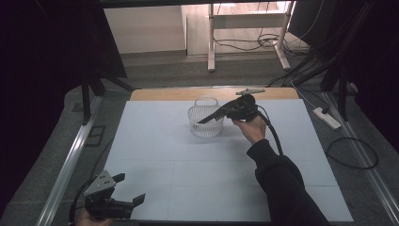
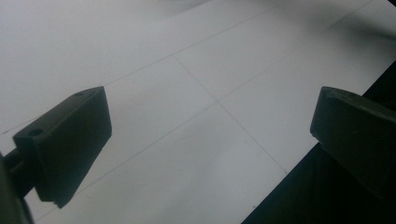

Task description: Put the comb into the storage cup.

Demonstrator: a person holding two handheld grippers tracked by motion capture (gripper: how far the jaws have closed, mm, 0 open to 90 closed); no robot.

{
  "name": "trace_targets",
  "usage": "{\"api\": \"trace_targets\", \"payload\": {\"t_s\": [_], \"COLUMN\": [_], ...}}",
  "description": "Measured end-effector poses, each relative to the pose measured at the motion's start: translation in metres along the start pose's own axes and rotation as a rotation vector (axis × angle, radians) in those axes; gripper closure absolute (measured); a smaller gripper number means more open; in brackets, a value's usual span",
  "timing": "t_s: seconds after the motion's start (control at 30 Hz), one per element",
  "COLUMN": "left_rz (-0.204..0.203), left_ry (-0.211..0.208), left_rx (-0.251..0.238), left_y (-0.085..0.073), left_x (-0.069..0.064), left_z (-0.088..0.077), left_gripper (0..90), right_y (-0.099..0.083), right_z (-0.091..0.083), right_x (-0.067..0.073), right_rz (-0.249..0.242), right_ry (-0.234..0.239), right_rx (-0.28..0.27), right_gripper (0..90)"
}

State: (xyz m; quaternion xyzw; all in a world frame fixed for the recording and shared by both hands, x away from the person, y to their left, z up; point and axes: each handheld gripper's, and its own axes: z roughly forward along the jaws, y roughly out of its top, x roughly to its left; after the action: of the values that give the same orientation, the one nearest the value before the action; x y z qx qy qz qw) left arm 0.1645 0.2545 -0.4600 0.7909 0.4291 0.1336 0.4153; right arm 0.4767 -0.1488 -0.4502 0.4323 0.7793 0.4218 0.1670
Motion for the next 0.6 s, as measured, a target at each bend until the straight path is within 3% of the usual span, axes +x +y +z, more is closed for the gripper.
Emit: {"api": "trace_targets", "payload": {"t_s": [0.6], "left_rz": [0.001], "left_ry": [-0.005], "left_rx": [-0.002], "left_y": [-0.0006], "left_x": [0.0002], "left_z": [-0.0012], "left_gripper": [0.0], "right_y": [0.0018], "right_z": [-0.0045], "right_x": [-0.0021], "right_rz": [-0.013], "right_ry": [0.016], "right_rx": [0.004], "right_gripper": [27.4]}}
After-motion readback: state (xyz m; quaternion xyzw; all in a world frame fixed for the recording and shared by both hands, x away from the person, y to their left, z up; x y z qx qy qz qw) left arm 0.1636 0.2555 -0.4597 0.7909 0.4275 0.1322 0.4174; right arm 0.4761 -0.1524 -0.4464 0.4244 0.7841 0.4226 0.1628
